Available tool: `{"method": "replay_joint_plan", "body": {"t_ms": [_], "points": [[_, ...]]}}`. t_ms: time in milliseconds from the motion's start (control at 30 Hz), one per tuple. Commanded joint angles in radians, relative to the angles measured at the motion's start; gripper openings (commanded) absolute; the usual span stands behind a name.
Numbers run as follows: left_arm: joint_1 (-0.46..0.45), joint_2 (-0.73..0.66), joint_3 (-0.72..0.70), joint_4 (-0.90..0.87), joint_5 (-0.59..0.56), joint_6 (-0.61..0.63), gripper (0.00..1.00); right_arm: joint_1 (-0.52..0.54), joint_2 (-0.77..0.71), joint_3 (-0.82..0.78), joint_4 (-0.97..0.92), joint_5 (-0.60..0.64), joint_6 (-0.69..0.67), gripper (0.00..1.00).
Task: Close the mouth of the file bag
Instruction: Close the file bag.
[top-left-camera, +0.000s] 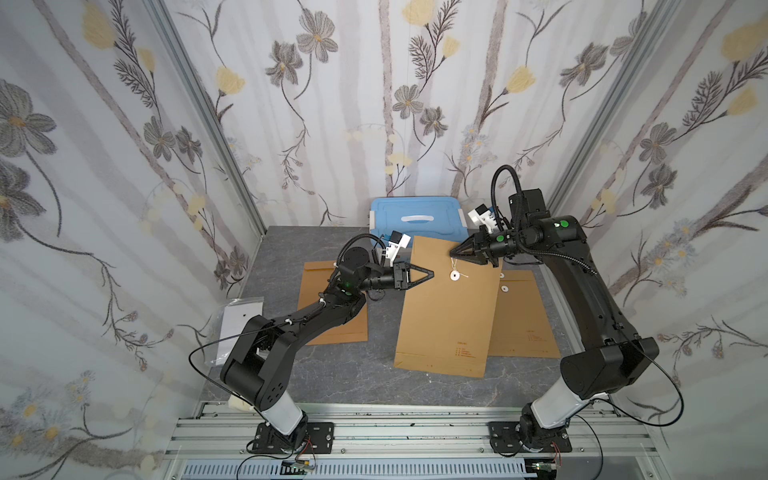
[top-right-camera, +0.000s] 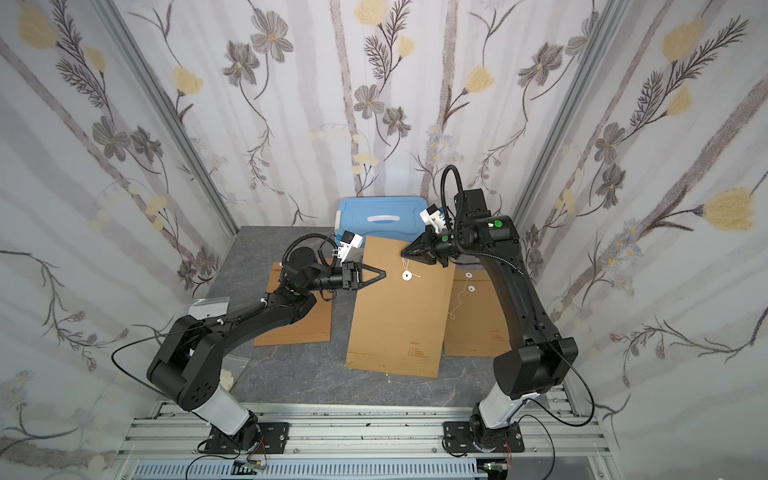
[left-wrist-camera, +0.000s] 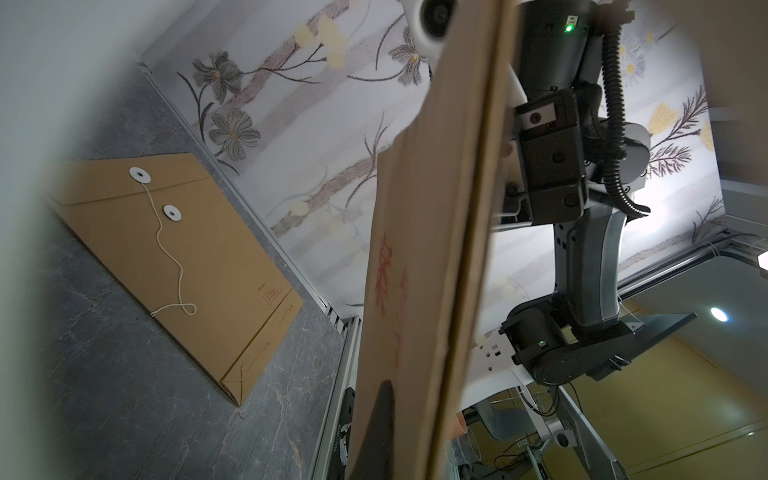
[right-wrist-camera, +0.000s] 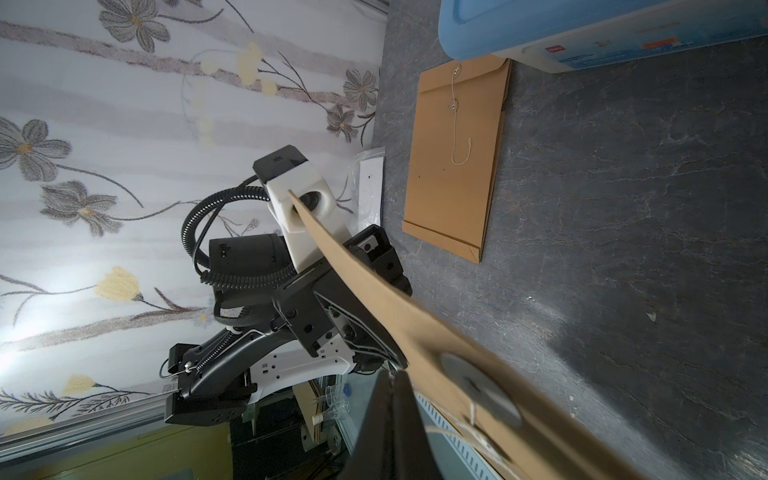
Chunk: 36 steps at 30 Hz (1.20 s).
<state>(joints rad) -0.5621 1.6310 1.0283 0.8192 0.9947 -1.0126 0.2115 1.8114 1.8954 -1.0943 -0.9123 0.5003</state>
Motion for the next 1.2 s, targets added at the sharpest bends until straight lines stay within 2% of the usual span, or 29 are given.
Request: {"method": "replay_joint_plan", "body": {"t_ms": [0, 367, 633, 767, 933, 1167], "points": [[-0.004, -0.008, 0.016, -0.011, 0.013, 0.011, 0.00, 0.025, 0.011, 0.011, 0.009, 0.006, 0.007, 0.00], [-0.003, 0.009, 0.047, 0.028, 0.003, -0.020, 0.00, 0.077, -0.007, -0.084, 0.031, 0.023, 0.000, 0.00], [0.001, 0.020, 0.049, 0.045, -0.040, -0.037, 0.00, 0.085, -0.066, -0.262, 0.169, 0.008, 0.038, 0.00], [0.008, 0.029, 0.034, 0.107, -0.069, -0.083, 0.00, 0.086, -0.101, -0.362, 0.248, 0.020, 0.068, 0.00], [0.009, 0.071, -0.005, 0.258, -0.115, -0.194, 0.00, 0.071, -0.107, -0.379, 0.241, 0.042, 0.041, 0.00], [0.010, 0.121, -0.023, 0.360, -0.139, -0.256, 0.00, 0.071, -0.110, -0.417, 0.257, 0.038, 0.037, 0.00]]}}
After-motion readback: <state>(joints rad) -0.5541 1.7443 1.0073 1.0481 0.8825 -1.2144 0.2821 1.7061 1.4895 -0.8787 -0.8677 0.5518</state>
